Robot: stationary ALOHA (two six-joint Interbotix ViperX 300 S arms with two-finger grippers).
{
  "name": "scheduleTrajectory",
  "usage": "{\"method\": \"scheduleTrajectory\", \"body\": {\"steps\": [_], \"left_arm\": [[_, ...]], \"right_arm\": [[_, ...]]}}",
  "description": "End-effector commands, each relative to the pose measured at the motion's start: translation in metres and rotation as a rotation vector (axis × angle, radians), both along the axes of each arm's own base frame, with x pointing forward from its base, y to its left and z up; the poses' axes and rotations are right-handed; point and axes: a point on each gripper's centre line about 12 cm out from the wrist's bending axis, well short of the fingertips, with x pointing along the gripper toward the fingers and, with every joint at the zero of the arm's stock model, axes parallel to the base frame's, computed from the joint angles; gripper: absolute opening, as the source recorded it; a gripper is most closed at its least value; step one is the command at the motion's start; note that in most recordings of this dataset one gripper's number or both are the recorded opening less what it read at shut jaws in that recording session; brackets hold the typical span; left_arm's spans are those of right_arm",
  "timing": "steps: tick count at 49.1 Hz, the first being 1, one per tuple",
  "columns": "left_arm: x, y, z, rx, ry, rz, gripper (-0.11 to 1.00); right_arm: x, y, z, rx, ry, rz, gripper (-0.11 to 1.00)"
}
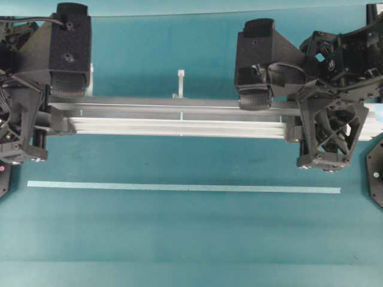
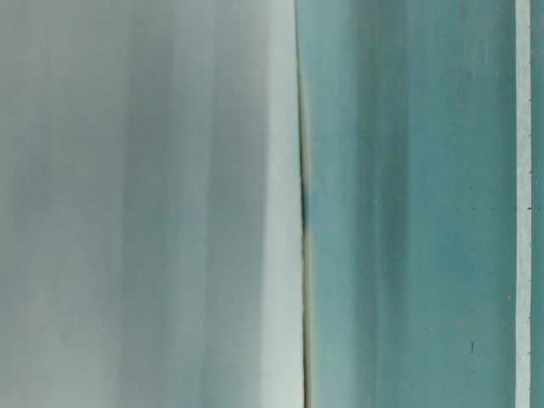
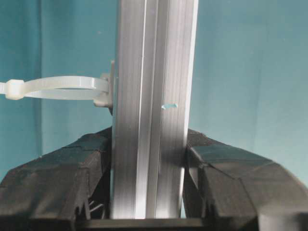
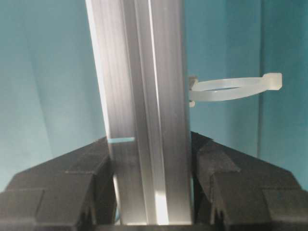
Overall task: Lift the large metal rail with both hands.
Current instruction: 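Hold the rail raised level between both grippers, then lower the rail back onto the table with both grippers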
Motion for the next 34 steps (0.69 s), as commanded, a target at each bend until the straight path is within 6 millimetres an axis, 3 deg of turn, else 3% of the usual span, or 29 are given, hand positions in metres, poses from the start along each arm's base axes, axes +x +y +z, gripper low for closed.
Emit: {"method": "scheduleTrajectory", "body": {"steps": [1,16,23,34], "left_arm": [[-0.002,0.000,0.010,-0.002,-0.045,0.007,0.36],[0.000,0.000,0.003,-0.005,-0.028,0.011,0.36],[0.000,0.001,-0.022,-0.006,0.035,0.013,0.36],[0.003,0.002,-0.078,-0.004,0.110,0.018,0.36]], "right_arm": [[0.001,0.001,0.013,-0.001,-0.049,-0.007,0.41],[0.001,0.000,0.003,-0.001,-0.025,-0.008,0.41],[0.004,-0.001,-0.027,-0.001,0.054,-0.008,0.41],[0.011,-0.003,-0.068,-0.004,0.057,-0.001,0.41]]}}
